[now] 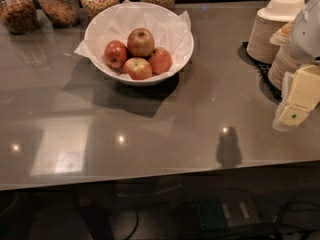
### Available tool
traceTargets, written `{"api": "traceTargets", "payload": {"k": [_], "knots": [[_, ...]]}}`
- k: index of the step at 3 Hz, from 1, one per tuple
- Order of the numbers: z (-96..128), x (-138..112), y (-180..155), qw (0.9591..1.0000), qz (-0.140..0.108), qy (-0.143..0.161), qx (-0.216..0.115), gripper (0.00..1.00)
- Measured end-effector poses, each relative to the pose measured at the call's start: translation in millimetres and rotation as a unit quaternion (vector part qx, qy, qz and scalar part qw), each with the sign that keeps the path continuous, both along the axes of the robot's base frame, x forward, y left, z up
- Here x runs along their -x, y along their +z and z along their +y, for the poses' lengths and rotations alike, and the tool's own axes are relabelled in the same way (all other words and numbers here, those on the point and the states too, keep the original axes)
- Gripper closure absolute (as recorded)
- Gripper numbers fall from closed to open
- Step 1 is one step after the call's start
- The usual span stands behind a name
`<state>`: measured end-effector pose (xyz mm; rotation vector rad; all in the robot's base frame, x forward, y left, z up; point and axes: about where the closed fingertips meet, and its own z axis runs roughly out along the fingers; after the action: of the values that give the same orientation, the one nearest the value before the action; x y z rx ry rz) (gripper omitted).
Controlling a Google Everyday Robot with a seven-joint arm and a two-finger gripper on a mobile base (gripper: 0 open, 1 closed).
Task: Pick apple from white bowl
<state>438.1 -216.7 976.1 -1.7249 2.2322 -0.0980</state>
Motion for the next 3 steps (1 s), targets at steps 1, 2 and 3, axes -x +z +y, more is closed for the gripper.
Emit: {"api": "traceTargets", "payload": {"k": [1, 2, 3], "knots": [[0, 0, 0, 1.0000, 0.000, 0.000, 0.000, 0.00], [18, -13, -1, 0.9994, -0.018, 0.021, -0.019, 0.00], [43, -33, -3, 0.9972, -0.040, 0.044, -0.046, 0.00]]}}
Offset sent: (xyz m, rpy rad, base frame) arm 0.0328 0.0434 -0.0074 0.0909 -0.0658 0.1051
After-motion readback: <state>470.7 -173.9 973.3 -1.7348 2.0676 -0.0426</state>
